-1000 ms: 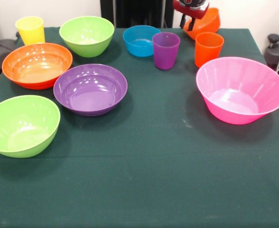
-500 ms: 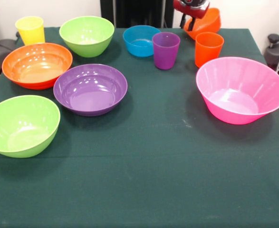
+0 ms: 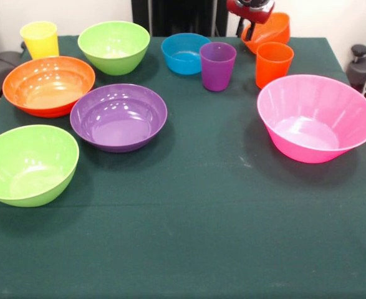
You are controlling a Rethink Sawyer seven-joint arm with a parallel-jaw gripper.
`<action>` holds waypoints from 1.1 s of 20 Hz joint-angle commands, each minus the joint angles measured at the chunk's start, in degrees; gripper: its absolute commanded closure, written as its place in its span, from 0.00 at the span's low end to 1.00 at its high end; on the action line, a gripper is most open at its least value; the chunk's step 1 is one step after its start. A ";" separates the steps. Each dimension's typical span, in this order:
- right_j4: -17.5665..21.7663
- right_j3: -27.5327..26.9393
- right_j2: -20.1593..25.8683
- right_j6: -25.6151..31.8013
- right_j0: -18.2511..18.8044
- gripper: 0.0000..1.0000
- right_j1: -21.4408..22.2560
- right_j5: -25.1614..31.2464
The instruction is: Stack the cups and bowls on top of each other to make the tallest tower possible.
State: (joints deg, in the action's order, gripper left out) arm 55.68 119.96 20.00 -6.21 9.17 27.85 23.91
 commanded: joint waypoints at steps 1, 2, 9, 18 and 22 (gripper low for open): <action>1.53 -3.99 -1.02 -13.97 -0.79 1.00 -1.50 -4.40; 1.59 -4.19 -1.15 -13.83 -0.73 1.00 -1.71 -4.48; 1.66 -4.51 -1.62 -12.65 -0.16 1.00 -2.32 -5.10; 1.43 -4.40 -1.14 -12.05 -0.46 1.00 -2.01 -4.82; 1.40 -4.30 -1.08 -11.72 -0.26 1.00 -1.71 -4.47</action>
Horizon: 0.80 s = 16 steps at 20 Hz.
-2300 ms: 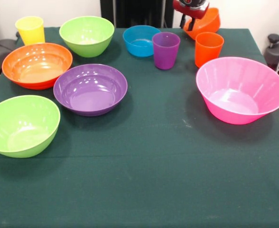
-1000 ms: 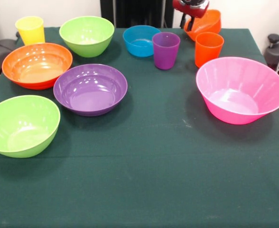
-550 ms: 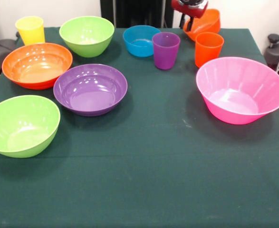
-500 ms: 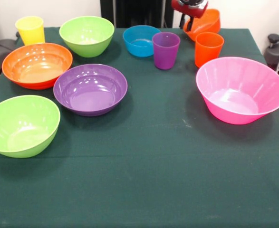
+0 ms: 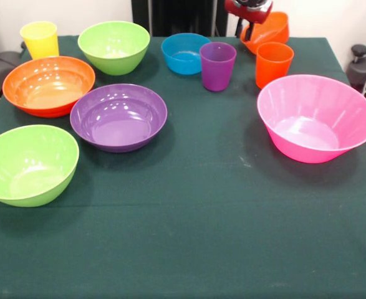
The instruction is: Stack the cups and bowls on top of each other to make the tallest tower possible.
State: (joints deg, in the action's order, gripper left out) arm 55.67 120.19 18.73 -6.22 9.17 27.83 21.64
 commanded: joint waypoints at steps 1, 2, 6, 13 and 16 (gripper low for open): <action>1.32 -4.36 0.16 -11.63 -0.18 1.00 -1.33 -1.96; 1.18 -4.15 0.23 -11.34 0.12 1.00 -0.84 -1.60; 0.06 -3.01 1.76 -9.18 2.33 1.00 1.28 -0.16; -0.39 -2.72 2.19 -10.21 1.10 1.00 1.79 -0.08; -0.22 -2.82 2.03 -10.46 0.79 1.00 1.46 -0.33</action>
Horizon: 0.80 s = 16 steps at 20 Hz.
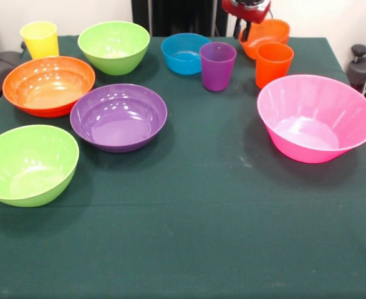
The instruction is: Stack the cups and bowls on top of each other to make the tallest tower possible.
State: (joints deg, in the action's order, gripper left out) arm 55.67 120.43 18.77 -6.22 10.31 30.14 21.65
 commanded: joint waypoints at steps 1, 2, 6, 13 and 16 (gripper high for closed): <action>-0.18 -3.02 1.99 -10.47 -0.34 1.00 -0.90 -0.38; -0.11 -3.08 1.90 -10.62 -0.52 1.00 -1.05 -0.49; -0.08 -2.60 1.97 -10.75 -0.65 1.00 -0.93 -0.70; -2.72 3.93 4.43 -9.76 1.39 1.00 7.46 -0.27; -4.87 6.40 5.91 -7.71 3.84 1.00 11.85 1.49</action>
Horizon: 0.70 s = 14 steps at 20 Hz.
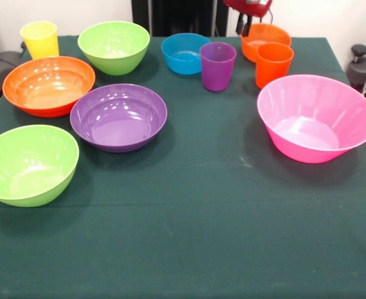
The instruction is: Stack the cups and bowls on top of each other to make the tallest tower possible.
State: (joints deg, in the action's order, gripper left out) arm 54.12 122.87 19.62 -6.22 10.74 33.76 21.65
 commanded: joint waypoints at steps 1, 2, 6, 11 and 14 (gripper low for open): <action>-4.04 4.92 5.80 -6.89 4.51 1.00 9.52 1.73; -4.57 5.38 6.32 -6.38 5.29 1.00 10.24 1.85; -5.29 6.48 7.56 -5.52 7.08 1.00 11.89 2.05; -4.15 5.58 7.25 -6.48 6.60 1.00 10.38 1.81; -3.61 4.89 6.93 -7.02 6.01 1.00 9.31 1.60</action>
State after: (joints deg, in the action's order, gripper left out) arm 50.40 127.67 21.98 -6.22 17.38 44.24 21.68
